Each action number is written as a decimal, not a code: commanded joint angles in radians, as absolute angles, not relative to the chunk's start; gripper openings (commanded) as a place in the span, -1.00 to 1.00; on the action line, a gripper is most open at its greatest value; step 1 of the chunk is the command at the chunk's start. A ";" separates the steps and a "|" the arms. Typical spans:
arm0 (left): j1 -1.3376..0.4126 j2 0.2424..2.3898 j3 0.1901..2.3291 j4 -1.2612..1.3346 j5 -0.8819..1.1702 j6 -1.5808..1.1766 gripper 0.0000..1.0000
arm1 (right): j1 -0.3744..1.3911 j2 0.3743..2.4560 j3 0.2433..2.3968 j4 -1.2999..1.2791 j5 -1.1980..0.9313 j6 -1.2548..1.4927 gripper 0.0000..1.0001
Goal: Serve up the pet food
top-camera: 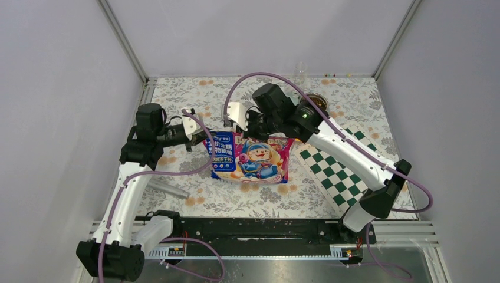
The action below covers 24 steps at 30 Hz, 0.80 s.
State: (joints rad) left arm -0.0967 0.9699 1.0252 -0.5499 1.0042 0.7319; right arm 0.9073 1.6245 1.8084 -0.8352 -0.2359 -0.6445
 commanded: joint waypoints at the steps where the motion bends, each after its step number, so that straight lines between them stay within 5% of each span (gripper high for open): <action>1: -0.002 0.953 1.041 -0.517 0.847 0.754 -1.00 | 0.811 1.487 1.739 -1.166 0.053 -0.697 -0.82; 24: 0.025 0.979 1.055 -0.547 0.861 0.771 -1.00 | 0.664 1.179 1.388 -1.037 0.177 -0.898 -0.96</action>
State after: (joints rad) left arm -0.0856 0.9840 1.0260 -0.5411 1.0496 0.7326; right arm 0.7845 1.2842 1.4376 -0.7372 -0.1982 -0.8379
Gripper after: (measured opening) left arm 0.014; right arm 0.083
